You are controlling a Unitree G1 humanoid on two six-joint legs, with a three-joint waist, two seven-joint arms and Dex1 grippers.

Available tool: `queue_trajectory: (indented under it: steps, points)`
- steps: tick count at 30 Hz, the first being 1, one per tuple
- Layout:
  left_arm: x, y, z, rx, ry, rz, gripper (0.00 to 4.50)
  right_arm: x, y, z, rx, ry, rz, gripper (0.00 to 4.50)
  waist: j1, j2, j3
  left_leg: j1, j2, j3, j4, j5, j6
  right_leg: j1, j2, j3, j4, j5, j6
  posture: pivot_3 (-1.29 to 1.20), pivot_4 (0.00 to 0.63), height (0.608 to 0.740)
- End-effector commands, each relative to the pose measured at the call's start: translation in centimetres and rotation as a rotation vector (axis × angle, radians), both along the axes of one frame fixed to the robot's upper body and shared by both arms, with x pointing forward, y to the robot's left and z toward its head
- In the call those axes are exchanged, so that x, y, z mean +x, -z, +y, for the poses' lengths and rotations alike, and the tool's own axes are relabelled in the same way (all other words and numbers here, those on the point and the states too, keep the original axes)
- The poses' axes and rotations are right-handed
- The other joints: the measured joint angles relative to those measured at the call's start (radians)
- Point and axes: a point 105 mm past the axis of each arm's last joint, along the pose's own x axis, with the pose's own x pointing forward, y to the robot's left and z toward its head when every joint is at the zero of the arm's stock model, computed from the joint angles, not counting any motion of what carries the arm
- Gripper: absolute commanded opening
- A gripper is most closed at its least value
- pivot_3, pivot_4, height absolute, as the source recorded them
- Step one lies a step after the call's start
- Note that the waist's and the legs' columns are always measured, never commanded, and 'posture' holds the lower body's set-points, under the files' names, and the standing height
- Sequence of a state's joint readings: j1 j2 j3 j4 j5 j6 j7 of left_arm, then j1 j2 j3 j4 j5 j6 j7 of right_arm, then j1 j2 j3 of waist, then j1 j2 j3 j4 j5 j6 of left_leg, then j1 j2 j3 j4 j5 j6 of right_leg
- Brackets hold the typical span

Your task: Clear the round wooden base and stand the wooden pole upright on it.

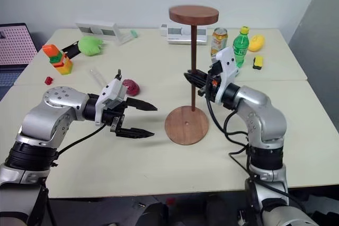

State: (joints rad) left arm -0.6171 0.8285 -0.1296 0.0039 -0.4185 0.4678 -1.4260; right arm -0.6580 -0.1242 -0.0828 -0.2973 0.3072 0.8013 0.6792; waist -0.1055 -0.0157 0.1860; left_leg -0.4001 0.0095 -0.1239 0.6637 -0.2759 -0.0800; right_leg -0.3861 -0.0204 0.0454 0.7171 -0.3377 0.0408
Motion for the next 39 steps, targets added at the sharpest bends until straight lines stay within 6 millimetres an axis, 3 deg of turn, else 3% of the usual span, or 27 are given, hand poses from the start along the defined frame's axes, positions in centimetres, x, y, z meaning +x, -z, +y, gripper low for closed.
queue_trajectory:
  steps: [1,6,17,28,39]
  points:
    - [-0.4,-0.4,0.1,-0.003,0.003,-0.033,4.50,-1.9,0.2,1.9,0.029,-0.044,-0.091,0.25,0.000,0.000,0.000,0.000,0.000,0.000,0.000,0.000,0.000,0.000,0.000,0.000,0.000,0.000,0.000,0.00,0.150,0.740]
    - [-0.8,0.0,-0.1,-0.003,0.006,-0.034,4.50,-2.0,2.5,2.6,-0.004,-0.032,-0.105,0.25,0.000,0.000,0.000,0.000,0.000,0.000,0.000,0.000,0.000,0.000,0.000,0.001,0.000,0.000,0.000,0.00,0.150,0.740]
    - [-1.2,-0.1,-0.6,-0.009,0.021,-0.022,4.50,-1.8,6.5,1.9,-0.104,0.004,-0.086,0.25,0.001,0.000,0.000,0.001,0.000,0.000,-0.001,0.000,0.000,0.000,0.001,0.001,0.000,0.000,0.000,0.00,0.150,0.740]
    - [-1.4,-0.1,-0.6,-0.006,0.027,-0.015,4.50,-0.6,7.6,0.7,-0.118,0.081,-0.073,0.25,0.014,0.000,-0.001,0.002,0.000,0.000,-0.001,0.000,0.001,0.002,0.001,0.001,0.000,0.000,0.000,0.00,0.150,0.740]
    - [-1.4,-0.1,-0.5,-0.006,0.026,-0.016,4.50,-1.5,8.9,0.3,-0.138,0.046,-0.018,0.25,0.022,-0.001,-0.001,0.007,0.000,0.000,-0.001,-0.002,0.003,0.007,0.000,0.000,-0.002,0.000,0.000,0.00,0.150,0.740]
